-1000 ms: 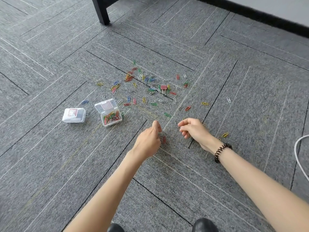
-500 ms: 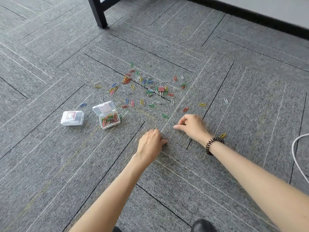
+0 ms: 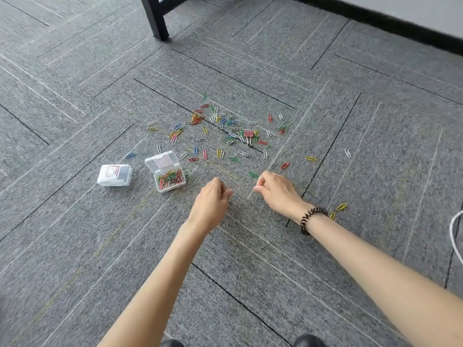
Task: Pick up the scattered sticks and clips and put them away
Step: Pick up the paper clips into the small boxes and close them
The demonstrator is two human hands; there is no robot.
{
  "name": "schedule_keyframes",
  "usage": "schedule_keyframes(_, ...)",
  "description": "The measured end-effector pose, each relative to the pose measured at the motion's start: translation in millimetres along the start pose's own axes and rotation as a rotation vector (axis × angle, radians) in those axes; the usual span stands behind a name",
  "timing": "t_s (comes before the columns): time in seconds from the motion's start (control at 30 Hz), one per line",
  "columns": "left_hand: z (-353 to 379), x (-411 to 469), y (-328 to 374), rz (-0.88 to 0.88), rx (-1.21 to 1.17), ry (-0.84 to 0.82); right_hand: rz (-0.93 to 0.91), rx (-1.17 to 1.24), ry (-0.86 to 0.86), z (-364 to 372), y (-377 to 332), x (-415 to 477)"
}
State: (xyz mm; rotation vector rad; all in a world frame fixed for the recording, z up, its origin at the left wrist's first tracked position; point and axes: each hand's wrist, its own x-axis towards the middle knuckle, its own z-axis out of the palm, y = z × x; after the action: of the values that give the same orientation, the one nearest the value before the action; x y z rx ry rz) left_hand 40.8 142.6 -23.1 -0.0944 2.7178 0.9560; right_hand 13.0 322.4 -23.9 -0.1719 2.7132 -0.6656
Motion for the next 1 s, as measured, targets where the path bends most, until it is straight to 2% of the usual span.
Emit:
schedule_keyframes(0.3, -58, 12, -58, -0.100, 0.120, 0.236, -0.211, 0.073, -0.044, 10, -72, 34)
schedule_keyframes(0.47, -71, 21, -72, -0.067, 0.222, 0.365, -0.310, 0.019, -0.015, 23, -94, 53)
schedule_keyframes(0.8, -74, 18, -85, 0.034, 0.158, 0.420, -0.495, -0.034, 0.049, 41, -140, 76)
schedule_keyframes(1.0, -85, 2, -103, -0.022, 0.100, 0.507, -0.600, -0.096, 0.034, 55, -162, 85)
